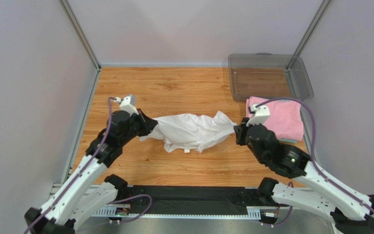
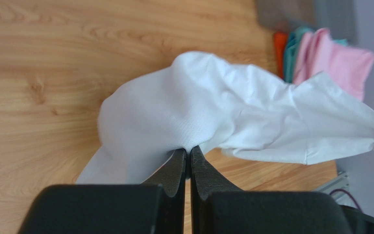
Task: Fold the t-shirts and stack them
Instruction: Flatten the tshirt out
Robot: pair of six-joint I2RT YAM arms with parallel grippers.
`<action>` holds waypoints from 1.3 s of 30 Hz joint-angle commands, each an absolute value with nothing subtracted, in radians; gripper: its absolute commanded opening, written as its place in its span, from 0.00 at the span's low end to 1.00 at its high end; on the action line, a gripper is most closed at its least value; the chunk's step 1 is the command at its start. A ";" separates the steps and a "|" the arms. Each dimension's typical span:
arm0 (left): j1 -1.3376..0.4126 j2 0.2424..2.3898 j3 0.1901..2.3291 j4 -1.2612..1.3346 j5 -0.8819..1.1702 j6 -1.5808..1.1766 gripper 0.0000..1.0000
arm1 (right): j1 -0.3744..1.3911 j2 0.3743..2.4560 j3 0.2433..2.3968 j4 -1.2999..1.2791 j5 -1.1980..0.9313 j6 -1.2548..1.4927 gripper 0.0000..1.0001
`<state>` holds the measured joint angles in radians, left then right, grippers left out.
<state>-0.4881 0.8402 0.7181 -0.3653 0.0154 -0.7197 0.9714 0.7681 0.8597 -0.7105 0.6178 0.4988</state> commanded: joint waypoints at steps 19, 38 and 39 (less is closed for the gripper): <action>-0.485 0.288 1.241 -0.762 -0.115 -0.629 0.00 | 0.966 0.397 1.256 -0.730 0.367 0.313 0.00; -0.485 0.520 1.171 -0.824 -0.349 -0.660 0.00 | 0.963 0.725 1.312 -0.709 0.924 0.204 0.00; -0.485 0.634 1.132 -0.827 -0.467 -0.672 0.00 | 0.951 0.808 1.299 -0.707 0.987 0.207 0.00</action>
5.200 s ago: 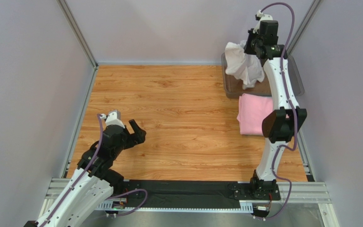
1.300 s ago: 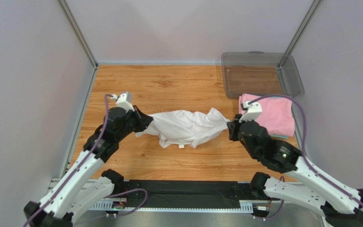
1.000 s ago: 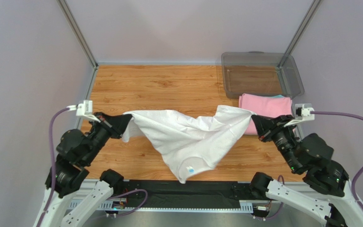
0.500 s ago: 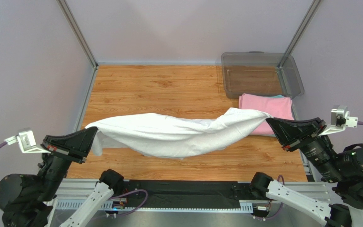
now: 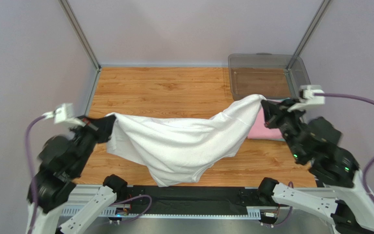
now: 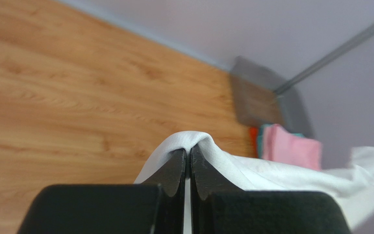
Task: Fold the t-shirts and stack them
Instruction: Flatten the tshirt out
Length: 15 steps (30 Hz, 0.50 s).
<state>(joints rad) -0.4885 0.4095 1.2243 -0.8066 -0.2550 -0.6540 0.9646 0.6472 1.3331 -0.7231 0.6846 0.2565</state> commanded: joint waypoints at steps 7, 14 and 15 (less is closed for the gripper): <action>-0.353 1.237 1.098 -0.673 -0.468 -0.669 0.12 | 0.499 1.109 1.093 -0.502 0.401 0.284 0.00; -0.337 1.465 1.135 -0.534 -0.324 -0.569 1.00 | 0.425 1.370 1.095 -0.456 0.314 0.285 0.00; -0.339 1.438 1.112 -0.520 -0.266 -0.565 1.00 | 0.425 1.380 1.092 -0.456 0.313 0.290 0.00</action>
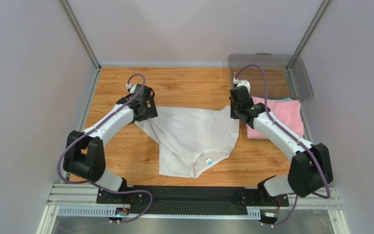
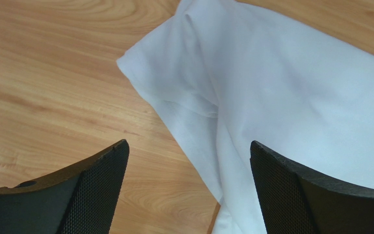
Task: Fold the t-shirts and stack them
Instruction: Flatten the tshirt out
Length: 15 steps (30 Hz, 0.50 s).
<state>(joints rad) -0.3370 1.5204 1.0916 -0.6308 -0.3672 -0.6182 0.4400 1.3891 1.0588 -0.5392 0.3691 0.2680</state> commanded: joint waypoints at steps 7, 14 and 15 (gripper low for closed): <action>-0.486 1.171 0.887 -0.445 -0.069 -0.540 1.00 | 0.422 1.313 0.986 -0.469 0.290 0.353 0.00; -0.887 0.850 0.586 -0.445 -0.035 -0.664 1.00 | 0.420 1.134 0.835 -0.491 0.261 0.377 0.00; -0.926 0.838 0.569 -0.448 -0.041 -0.682 1.00 | 0.417 1.115 0.807 -0.492 0.255 0.379 0.00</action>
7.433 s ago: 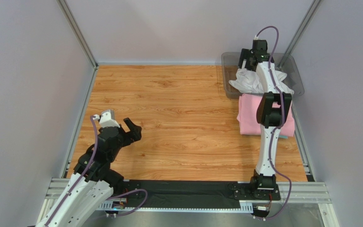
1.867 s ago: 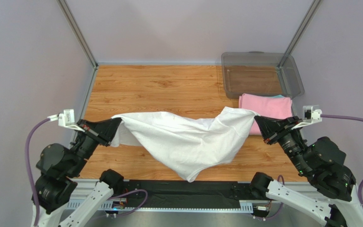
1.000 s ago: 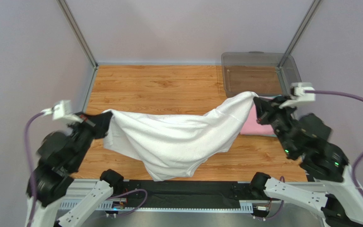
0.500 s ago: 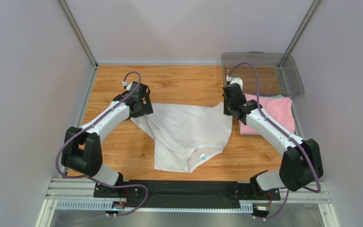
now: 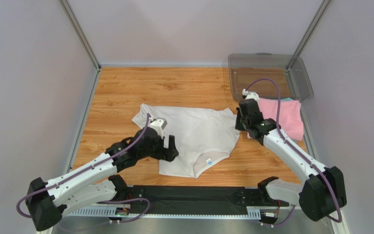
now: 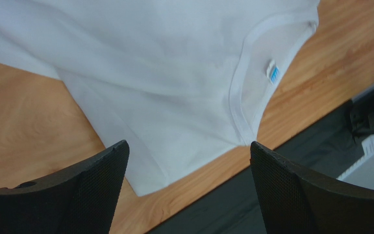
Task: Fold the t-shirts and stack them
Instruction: Flatten the tshirt out
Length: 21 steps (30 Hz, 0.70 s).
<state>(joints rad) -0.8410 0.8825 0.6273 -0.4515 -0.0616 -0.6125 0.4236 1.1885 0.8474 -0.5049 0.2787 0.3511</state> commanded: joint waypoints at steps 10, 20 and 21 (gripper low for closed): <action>-1.172 0.977 0.508 -0.650 -0.285 -1.049 0.99 | 0.417 1.002 0.735 -0.508 0.229 0.391 0.00; -1.173 1.057 0.503 -0.715 -0.377 -1.200 0.93 | 0.416 1.015 0.732 -0.511 0.224 0.393 0.00; -1.173 1.068 0.505 -0.710 -0.383 -1.216 0.92 | 0.417 1.014 0.730 -0.511 0.222 0.391 0.00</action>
<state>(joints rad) -1.1702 1.0435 0.5087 -0.7025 -0.3332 -1.1446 0.4221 1.0168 0.7338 -0.5201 0.2317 0.3779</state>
